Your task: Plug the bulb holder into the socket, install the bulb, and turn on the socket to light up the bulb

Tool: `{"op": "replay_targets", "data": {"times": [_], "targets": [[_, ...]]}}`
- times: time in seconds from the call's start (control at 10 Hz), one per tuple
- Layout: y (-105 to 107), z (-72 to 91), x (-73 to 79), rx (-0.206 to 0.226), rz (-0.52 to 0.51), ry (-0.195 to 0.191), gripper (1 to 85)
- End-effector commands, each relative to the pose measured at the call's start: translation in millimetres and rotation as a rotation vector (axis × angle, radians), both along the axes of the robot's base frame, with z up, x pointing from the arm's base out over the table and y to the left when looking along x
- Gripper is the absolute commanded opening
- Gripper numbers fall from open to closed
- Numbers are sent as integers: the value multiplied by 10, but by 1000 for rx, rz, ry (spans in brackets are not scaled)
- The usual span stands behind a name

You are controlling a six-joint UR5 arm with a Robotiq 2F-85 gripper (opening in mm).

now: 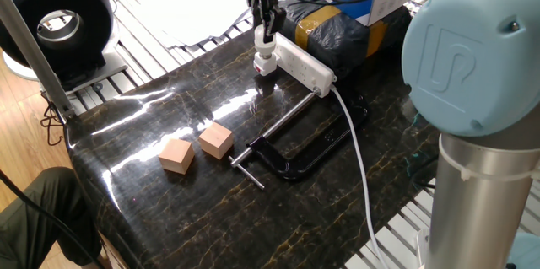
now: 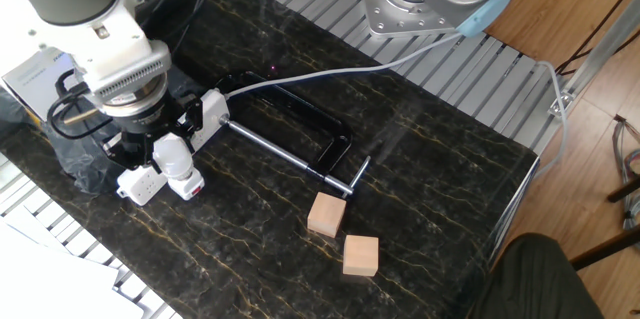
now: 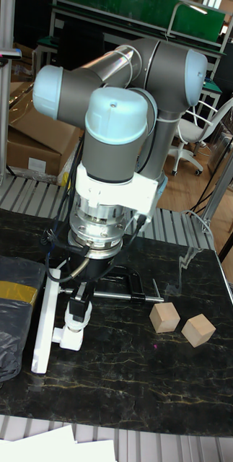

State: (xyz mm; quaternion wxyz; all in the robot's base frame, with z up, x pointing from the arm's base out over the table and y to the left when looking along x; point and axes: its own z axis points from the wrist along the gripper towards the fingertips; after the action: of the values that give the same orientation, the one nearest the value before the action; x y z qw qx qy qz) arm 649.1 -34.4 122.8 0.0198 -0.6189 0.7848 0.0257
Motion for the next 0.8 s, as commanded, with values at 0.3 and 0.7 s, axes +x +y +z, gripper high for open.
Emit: {"op": "replay_targets", "data": {"times": [0.3, 0.7], "targets": [[68, -11, -17, 13, -195, 29, 333], [130, -19, -96, 17, -385, 103, 223]]}}
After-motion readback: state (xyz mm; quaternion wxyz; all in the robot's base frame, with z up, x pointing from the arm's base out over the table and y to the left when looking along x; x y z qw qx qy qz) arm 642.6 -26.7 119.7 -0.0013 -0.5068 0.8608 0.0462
